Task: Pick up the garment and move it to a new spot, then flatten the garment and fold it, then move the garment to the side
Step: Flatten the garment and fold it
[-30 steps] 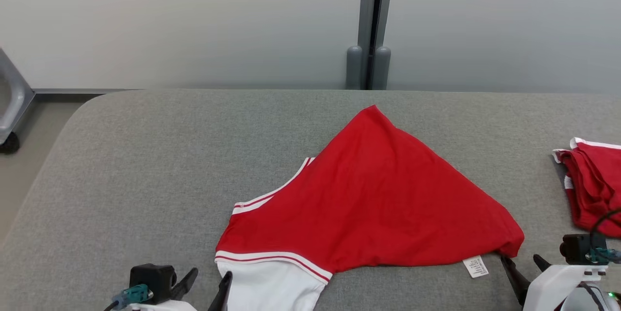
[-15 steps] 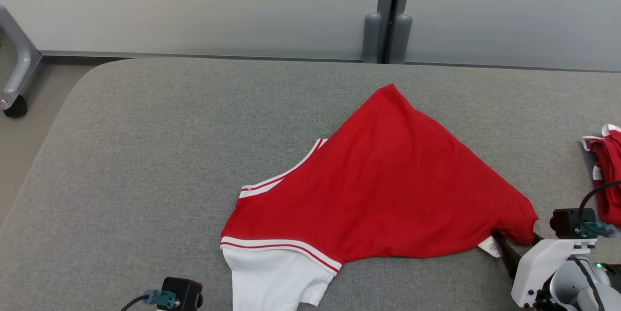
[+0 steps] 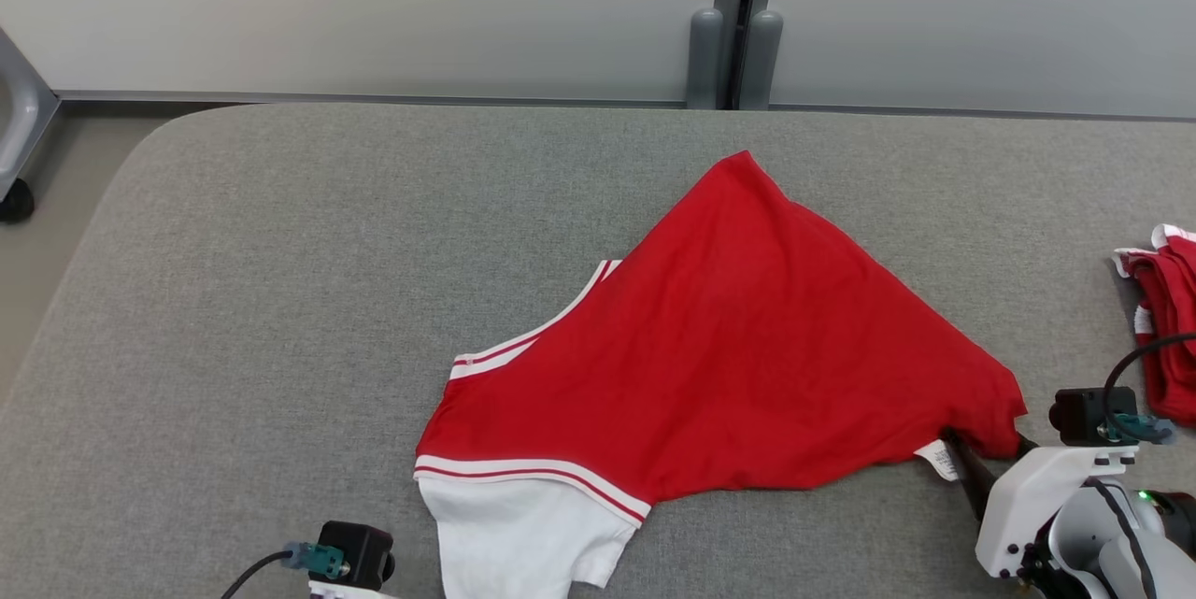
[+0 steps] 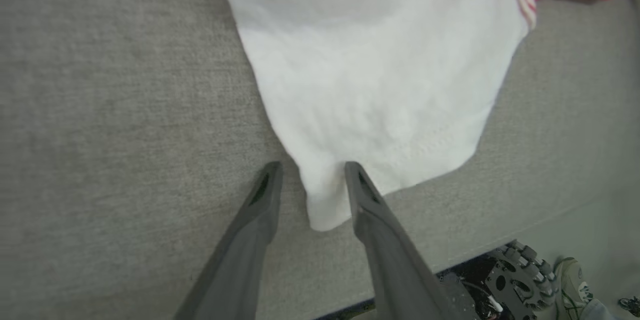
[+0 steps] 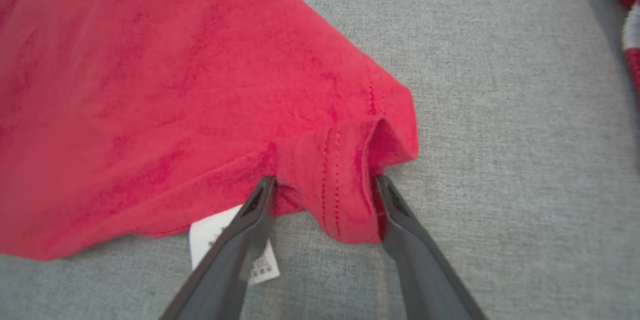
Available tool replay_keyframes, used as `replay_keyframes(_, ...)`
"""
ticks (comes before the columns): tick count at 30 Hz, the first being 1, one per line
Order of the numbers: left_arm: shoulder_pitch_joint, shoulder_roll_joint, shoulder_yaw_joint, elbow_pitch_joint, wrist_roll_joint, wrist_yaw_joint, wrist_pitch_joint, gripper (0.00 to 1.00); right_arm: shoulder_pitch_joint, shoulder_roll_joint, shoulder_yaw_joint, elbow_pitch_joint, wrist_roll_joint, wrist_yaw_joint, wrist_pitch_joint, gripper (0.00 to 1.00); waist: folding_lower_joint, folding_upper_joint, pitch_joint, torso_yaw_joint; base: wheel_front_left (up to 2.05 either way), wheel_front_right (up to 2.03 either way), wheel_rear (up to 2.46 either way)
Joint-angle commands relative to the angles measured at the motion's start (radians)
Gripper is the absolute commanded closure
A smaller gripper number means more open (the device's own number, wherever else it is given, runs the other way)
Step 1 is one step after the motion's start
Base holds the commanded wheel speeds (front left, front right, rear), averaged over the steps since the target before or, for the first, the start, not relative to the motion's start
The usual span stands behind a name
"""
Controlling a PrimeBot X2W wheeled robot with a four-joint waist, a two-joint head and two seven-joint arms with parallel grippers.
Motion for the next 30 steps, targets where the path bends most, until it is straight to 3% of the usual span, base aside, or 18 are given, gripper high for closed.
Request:
replay_keyframes(1,-0.013,-0.007,-0.009,0.022,0.004,-0.008,-0.006,1.0,-0.007,-0.006,0.007,0.011,0.008,0.0,-0.009,0.53,0.0,0.0,-0.002,0.0,0.0,0.0,0.0)
replay_keyframes(2,-0.015,-0.008,-0.011,0.028,0.001,-0.013,-0.009,1.0,-0.009,-0.006,0.011,0.015,0.011,0.001,-0.012,0.61,0.0,0.0,-0.004,0.001,0.0,0.0,0.0)
replay_keyframes(4,-0.018,-0.004,-0.012,0.035,-0.005,-0.018,-0.015,1.0,-0.01,-0.006,0.02,0.021,0.015,0.001,-0.022,1.0,0.0,0.0,-0.011,0.001,0.0,0.0,0.0)
replay_keyframes(13,0.005,0.019,0.009,0.002,-0.009,-0.017,-0.056,1.0,0.025,-0.017,0.037,0.02,0.047,0.001,-0.058,1.0,0.0,0.0,-0.063,0.005,0.0,0.0,0.0)
replay_keyframes(21,0.02,0.064,0.063,-0.168,-0.01,0.0,-0.094,1.0,0.043,-0.037,0.033,-0.083,0.078,0.0,-0.052,1.0,0.0,0.0,-0.106,-0.012,0.0,0.0,0.0)
replay_keyframes(26,-0.059,0.102,0.105,-0.245,0.026,0.009,-0.122,1.0,-0.006,-0.036,0.02,-0.172,0.102,0.001,-0.026,1.0,0.0,0.0,-0.095,-0.029,0.0,0.0,0.0)
replay_keyframes(30,-0.184,0.118,0.136,-0.224,0.05,0.0,-0.159,1.0,-0.077,-0.047,0.01,-0.225,0.122,0.0,0.002,1.0,0.0,0.0,-0.052,-0.039,0.0,0.0,0.0)
